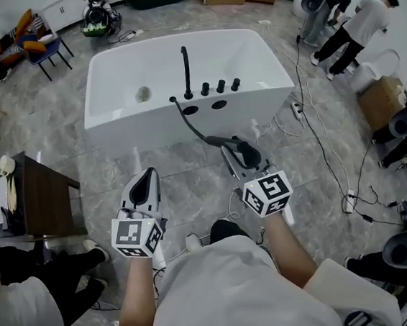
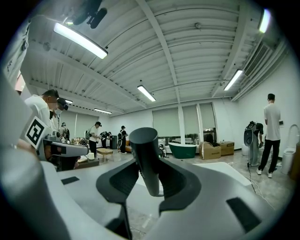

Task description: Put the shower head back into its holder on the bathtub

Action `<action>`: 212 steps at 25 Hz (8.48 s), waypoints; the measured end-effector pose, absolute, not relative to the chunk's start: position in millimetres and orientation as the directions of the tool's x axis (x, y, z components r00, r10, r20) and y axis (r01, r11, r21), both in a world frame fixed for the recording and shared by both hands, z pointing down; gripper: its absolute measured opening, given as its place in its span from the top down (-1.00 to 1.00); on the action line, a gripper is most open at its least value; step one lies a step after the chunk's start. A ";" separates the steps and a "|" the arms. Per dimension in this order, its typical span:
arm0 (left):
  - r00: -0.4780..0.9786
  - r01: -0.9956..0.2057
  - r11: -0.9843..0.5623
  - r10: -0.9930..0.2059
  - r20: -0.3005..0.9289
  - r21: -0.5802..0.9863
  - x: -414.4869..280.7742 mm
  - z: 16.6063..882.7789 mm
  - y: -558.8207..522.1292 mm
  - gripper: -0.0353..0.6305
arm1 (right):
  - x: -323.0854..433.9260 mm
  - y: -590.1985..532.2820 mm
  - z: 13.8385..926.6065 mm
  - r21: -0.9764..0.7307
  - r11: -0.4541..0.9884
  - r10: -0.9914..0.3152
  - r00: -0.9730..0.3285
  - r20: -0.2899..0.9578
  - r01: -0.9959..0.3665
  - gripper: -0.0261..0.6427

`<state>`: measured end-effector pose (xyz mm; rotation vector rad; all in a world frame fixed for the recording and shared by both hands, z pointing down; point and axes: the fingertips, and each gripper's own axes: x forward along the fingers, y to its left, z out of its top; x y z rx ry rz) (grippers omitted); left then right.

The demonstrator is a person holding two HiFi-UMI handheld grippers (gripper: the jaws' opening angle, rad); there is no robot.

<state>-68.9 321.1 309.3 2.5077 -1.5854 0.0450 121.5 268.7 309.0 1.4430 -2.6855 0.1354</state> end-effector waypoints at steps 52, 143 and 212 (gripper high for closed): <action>0.398 -0.917 -0.382 -0.888 0.230 0.111 -44.9 344.8 69.1 0.87 | 115.9 32.3 261.1 -0.047 0.704 -0.709 -0.705 0.026 -0.709 0.50; 0.675 -0.737 -0.634 -0.669 0.310 0.236 -137.3 419.2 -189.8 0.87 | -1.1 -195.3 386.6 -0.081 0.507 -0.810 -0.507 0.296 -0.858 0.50; 0.607 -0.793 -0.515 -0.620 0.497 0.326 -135.5 585.4 -201.1 0.87 | -17.4 -242.4 666.2 -0.201 0.491 -0.610 -0.499 0.615 -0.848 0.50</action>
